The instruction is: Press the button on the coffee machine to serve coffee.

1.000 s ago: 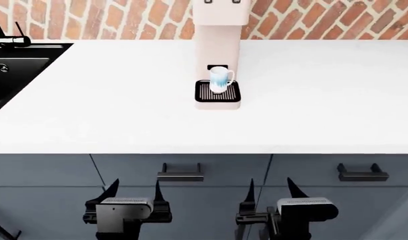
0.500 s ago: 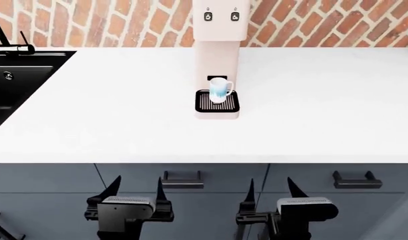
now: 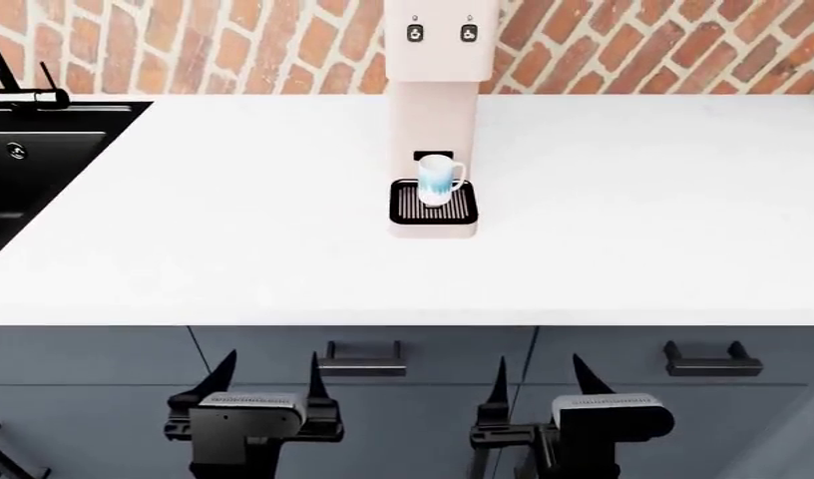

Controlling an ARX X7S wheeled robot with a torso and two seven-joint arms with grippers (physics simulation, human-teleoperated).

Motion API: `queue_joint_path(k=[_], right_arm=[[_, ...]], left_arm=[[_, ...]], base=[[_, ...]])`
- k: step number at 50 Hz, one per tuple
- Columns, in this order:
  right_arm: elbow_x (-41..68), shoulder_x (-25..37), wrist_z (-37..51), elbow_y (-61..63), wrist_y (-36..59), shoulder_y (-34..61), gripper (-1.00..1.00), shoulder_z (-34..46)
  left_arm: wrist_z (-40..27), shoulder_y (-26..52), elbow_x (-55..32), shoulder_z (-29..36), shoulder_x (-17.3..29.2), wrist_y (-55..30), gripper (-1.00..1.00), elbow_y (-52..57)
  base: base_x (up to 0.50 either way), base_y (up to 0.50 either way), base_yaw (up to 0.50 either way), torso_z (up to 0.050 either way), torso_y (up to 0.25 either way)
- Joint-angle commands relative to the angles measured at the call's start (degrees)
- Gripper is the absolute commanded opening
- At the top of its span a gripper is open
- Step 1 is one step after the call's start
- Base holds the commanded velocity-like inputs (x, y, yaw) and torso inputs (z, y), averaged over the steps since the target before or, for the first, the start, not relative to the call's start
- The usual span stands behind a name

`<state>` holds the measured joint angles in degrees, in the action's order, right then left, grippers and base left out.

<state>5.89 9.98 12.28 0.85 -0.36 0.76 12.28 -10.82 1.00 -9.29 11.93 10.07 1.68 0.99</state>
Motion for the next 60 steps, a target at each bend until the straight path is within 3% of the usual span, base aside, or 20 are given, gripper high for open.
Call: queue_joint_path(k=[1, 13, 19, 24, 34, 37, 48, 56, 60], right_arm=[[1.4, 0.1, 0.1, 0.6, 0.7, 0.2, 1.0, 0.0], [3.6, 3.1, 1.5, 21.9, 18.0, 2.0, 1.0, 0.1], [9.4, 5.4, 2.3, 34.7, 31.9, 6.1, 1.0, -4.3], [13.2, 8.2, 3.3, 40.8, 42.4, 11.0, 1.0, -8.1], [29.3, 10.3, 2.6, 47.1, 59.5, 20.3, 1.0, -22.6], [30.0, 12.8, 2.8, 48.4, 63.1, 22.7, 1.0, -21.3], [36.4, 14.7, 3.1, 50.5, 68.7, 25.9, 1.0, -30.1], [30.6, 14.8, 1.0, 49.6, 60.1, 18.9, 1.0, -25.5], [30.8, 14.7, 1.4, 49.2, 60.3, 18.8, 1.0, -26.0]], left_arm=[[-0.6, 0.1, -1.9, -0.5, 0.0, -1.2, 1.0, 0.8], [-4.7, 1.7, -4.3, 0.4, 2.2, -18.7, 1.0, 19.7], [-6.2, 8.4, -10.3, -2.5, 3.3, -31.2, 1.0, 28.6], [-6.4, 17.1, -13.3, -3.7, 4.0, -38.4, 1.0, 29.5], [-6.3, 24.1, -17.5, -5.5, 6.4, -47.7, 1.0, 31.1], [-6.3, 25.7, -17.9, -6.0, 7.1, -48.9, 1.0, 30.5], [-6.2, 28.5, -19.0, -6.5, 8.1, -51.7, 1.0, 29.7], [-6.3, 25.4, -18.5, -8.0, 9.0, -49.2, 1.0, 30.2], [-6.3, 24.7, -18.8, -8.7, 8.8, -48.4, 1.0, 29.7]], base=[[0.0, 0.0, 0.0, 0.0, 0.0], [0.0, 0.0, 0.0, 0.0, 0.0], [0.0, 0.0, 0.0, 0.0, 0.0], [0.0, 0.0, 0.0, 0.0, 0.0], [0.0, 0.0, 0.0, 0.0, 0.0], [0.0, 0.0, 0.0, 0.0, 0.0], [0.0, 0.0, 0.0, 0.0, 0.0], [0.19, 0.0, 0.0, 0.0, 0.0], [0.5, 0.0, 0.0, 0.0, 0.0]])
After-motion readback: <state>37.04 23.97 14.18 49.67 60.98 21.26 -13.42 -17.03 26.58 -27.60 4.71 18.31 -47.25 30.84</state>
